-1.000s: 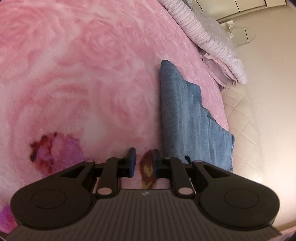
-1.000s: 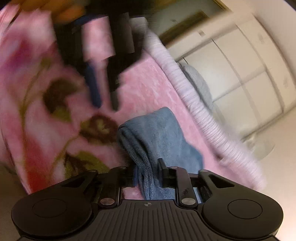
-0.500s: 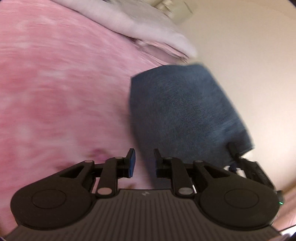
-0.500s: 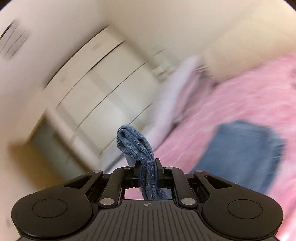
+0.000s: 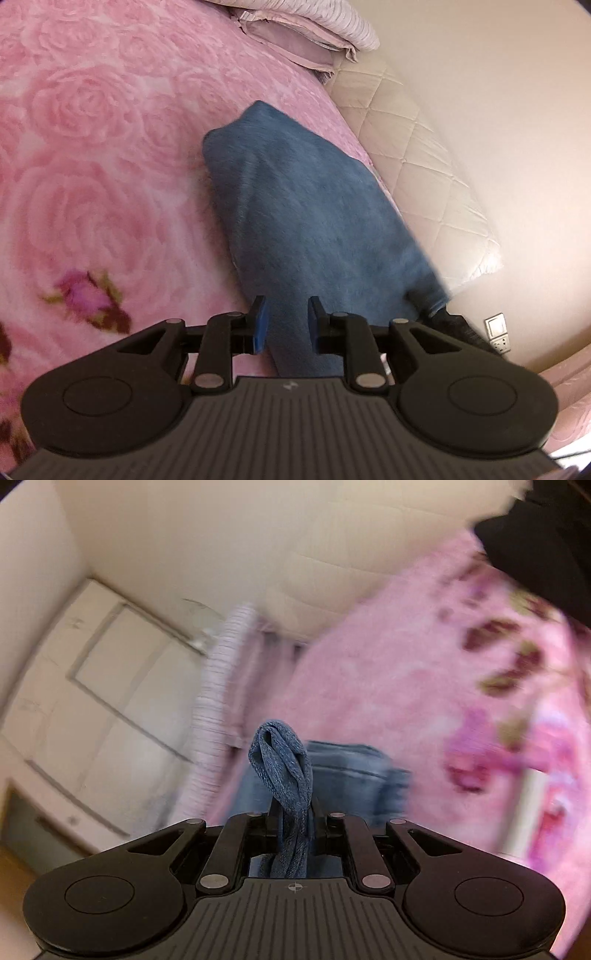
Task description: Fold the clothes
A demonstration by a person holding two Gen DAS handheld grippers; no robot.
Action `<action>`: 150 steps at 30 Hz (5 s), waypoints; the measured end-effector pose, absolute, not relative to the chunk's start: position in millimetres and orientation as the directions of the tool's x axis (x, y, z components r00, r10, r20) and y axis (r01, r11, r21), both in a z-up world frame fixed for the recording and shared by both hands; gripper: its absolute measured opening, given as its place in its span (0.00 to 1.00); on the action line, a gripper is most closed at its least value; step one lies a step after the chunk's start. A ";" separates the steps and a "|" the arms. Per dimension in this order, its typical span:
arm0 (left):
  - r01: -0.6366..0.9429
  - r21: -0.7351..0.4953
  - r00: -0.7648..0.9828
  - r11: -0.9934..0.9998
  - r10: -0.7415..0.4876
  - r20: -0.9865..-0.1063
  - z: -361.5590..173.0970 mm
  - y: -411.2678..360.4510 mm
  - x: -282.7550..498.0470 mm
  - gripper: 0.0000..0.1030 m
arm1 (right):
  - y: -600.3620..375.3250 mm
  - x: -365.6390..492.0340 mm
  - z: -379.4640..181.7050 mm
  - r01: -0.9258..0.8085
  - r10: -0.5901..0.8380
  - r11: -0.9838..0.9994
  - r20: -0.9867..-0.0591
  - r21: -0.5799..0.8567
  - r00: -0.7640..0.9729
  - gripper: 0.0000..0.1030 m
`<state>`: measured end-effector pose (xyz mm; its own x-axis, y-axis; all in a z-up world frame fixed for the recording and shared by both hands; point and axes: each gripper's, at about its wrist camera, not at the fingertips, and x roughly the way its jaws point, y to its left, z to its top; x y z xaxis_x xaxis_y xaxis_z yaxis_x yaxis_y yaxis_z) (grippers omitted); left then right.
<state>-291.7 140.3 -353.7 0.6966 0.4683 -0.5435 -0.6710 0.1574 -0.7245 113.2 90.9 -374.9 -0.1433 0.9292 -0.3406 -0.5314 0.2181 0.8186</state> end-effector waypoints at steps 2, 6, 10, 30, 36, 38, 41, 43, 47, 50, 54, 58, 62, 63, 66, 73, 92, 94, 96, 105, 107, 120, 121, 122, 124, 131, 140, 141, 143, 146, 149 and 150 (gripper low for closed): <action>-0.679 -0.720 0.687 0.145 0.473 -0.552 -355.6 147.5 -292.0 0.22 | 93.1 115.3 -392.7 -0.493 0.906 0.298 -0.405 0.817 -0.123 0.14; -0.681 -0.727 0.662 0.094 0.504 -0.555 -360.3 166.4 -298.7 0.32 | 94.8 109.2 -390.7 -0.455 0.909 0.319 -0.405 0.832 -0.103 0.26; -0.638 -0.770 0.654 0.015 0.538 -0.532 -369.2 192.0 -309.0 0.38 | 83.3 100.0 -388.0 -0.411 0.889 0.353 -0.438 0.841 -0.132 0.61; -0.609 -0.781 0.732 0.136 0.475 -0.488 -373.5 161.1 -251.5 0.24 | 105.4 146.9 -334.7 -0.566 0.850 0.304 -0.487 0.766 -0.202 0.21; -0.684 -0.644 0.728 0.343 0.381 -0.570 -367.8 116.1 -220.5 0.22 | 76.6 198.7 -344.0 -0.480 0.850 0.384 -0.505 0.789 -0.151 0.40; -0.705 -0.604 0.708 0.371 0.411 -0.574 -356.0 115.6 -232.7 0.22 | 57.8 191.7 -334.7 -0.532 0.873 0.356 -0.477 0.768 -0.105 0.42; -0.727 -0.559 0.686 0.399 0.461 -0.562 -331.3 130.9 -247.0 0.26 | 33.9 174.8 -323.7 -0.587 0.899 0.324 -0.435 0.742 -0.054 0.45; -0.740 -0.514 0.672 0.433 0.491 -0.555 -315.2 148.5 -246.8 0.28 | 23.8 163.3 -320.7 -0.617 0.894 0.316 -0.444 0.720 -0.060 0.45; -0.745 -0.418 0.662 0.520 0.498 -0.561 -293.1 192.9 -217.0 0.29 | 27.6 150.0 -308.3 -0.711 0.869 0.359 -0.494 0.604 0.020 0.45; -0.728 -0.390 0.676 0.564 0.493 -0.549 -288.8 229.2 -185.8 0.31 | 54.0 148.9 -302.8 -0.732 0.866 0.392 -0.493 0.557 0.088 0.46; -0.748 -0.439 0.659 0.498 0.475 -0.583 -302.6 278.2 -157.5 0.32 | 86.0 157.4 -311.9 -0.732 0.871 0.400 -0.478 0.551 0.116 0.46; -0.718 -0.559 0.696 0.415 0.403 -0.594 -324.1 314.7 -144.3 0.30 | 111.4 166.9 -320.0 -0.717 0.889 0.373 -0.448 0.589 0.094 0.46; -0.673 -0.604 0.739 0.427 0.387 -0.551 -332.9 328.8 -139.5 0.13 | 127.5 159.6 -319.9 -0.786 0.897 0.327 -0.433 0.525 0.085 0.08; -0.669 -0.593 0.743 0.448 0.398 -0.538 -332.4 328.6 -138.1 0.11 | 126.4 155.9 -317.8 -0.801 0.903 0.320 -0.418 0.505 0.098 0.08; -0.668 -0.548 0.744 0.504 0.437 -0.506 -335.5 327.5 -137.6 0.11 | 125.2 149.8 -317.8 -0.824 0.915 0.310 -0.384 0.473 0.124 0.07; -0.702 -0.503 0.707 0.505 0.413 -0.573 -363.3 350.6 -124.2 0.28 | 146.8 168.0 -355.1 -0.723 0.819 0.464 -0.559 0.512 0.130 0.14; -0.703 -0.345 0.678 0.622 0.442 -0.587 -370.8 348.4 -94.1 0.18 | 179.6 126.6 -352.7 -0.885 0.753 0.437 -0.604 0.160 0.262 0.29; -0.707 -0.334 0.671 0.623 0.442 -0.596 -367.2 349.7 -94.2 0.19 | 181.7 139.5 -359.3 -0.864 0.742 0.459 -0.624 0.209 0.243 0.32; -0.711 -0.325 0.664 0.624 0.442 -0.603 -363.1 350.4 -95.0 0.19 | 176.3 151.9 -356.1 -0.838 0.750 0.465 -0.630 0.286 0.201 0.34; -0.732 -0.316 0.668 0.604 0.541 -0.511 -303.8 283.8 -170.1 0.13 | 85.0 111.2 -294.0 -0.856 0.843 0.404 -0.494 0.323 0.212 0.34; -0.712 -0.293 0.678 0.638 0.515 -0.525 -306.2 251.2 -171.9 0.13 | 67.1 87.3 -294.9 -0.883 0.845 0.375 -0.495 0.281 0.201 0.34; -0.808 -0.284 0.569 0.516 0.562 -0.600 -333.6 160.1 -201.0 0.13 | 10.5 38.1 -315.6 -0.909 0.789 0.375 -0.577 0.183 0.210 0.35; -0.812 -0.287 0.566 0.508 0.562 -0.604 -335.1 154.4 -206.3 0.13 | 8.1 34.6 -320.5 -0.911 0.783 0.370 -0.588 0.180 0.202 0.35; -0.816 -0.291 0.560 0.499 0.560 -0.611 -337.3 149.1 -211.3 0.14 | 5.7 31.2 -325.5 -0.914 0.777 0.365 -0.599 0.178 0.194 0.35; -0.836 -0.283 0.531 0.471 0.557 -0.639 -348.4 146.5 -214.7 0.14 | 0.9 24.4 -335.3 -0.919 0.763 0.355 -0.621 0.173 0.178 0.35; -0.882 -0.214 0.437 0.420 0.560 -0.703 -333.4 129.1 -214.7 0.14 | -14.0 27.4 -340.8 -0.880 0.711 0.422 -0.682 0.217 0.172 0.35; -0.895 -0.119 0.372 0.430 0.573 -0.730 -293.0 61.6 -204.7 0.18 | -46.0 7.2 -309.6 -0.886 0.728 0.396 -0.670 0.239 0.145 0.35; -0.893 -0.105 0.369 0.438 0.575 -0.730 -288.8 53.8 -203.1 0.18 | -52.2 3.5 -307.2 -0.887 0.732 0.394 -0.665 0.239 0.146 0.35; -0.887 -0.075 0.362 0.456 0.582 -0.728 -280.2 39.9 -199.1 0.18 | -63.0 -0.6 -302.6 -0.888 0.739 0.392 -0.657 0.241 0.148 0.35; -0.879 -0.052 0.364 0.474 0.597 -0.714 -266.8 21.1 -193.6 0.20 | -78.3 -3.7 -294.6 -0.889 0.746 0.387 -0.650 0.246 0.144 0.36; -0.875 -0.034 0.367 0.483 0.617 -0.696 -253.9 4.1 -188.8 0.22 | -92.1 -3.7 -284.1 -0.894 0.756 0.380 -0.636 0.237 0.152 0.36; -0.874 -0.028 0.367 0.486 0.622 -0.692 -250.6 -0.7 -187.3 0.23 | -96.5 -3.5 -280.1 -0.896 0.761 0.376 -0.630 0.234 0.155 0.36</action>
<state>-187.3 -0.7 -250.6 0.3673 0.6216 -0.6919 -0.8737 0.4856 -0.0276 -3.5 -96.5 -280.1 0.1554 0.7613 -0.6295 -0.8964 0.3764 0.2340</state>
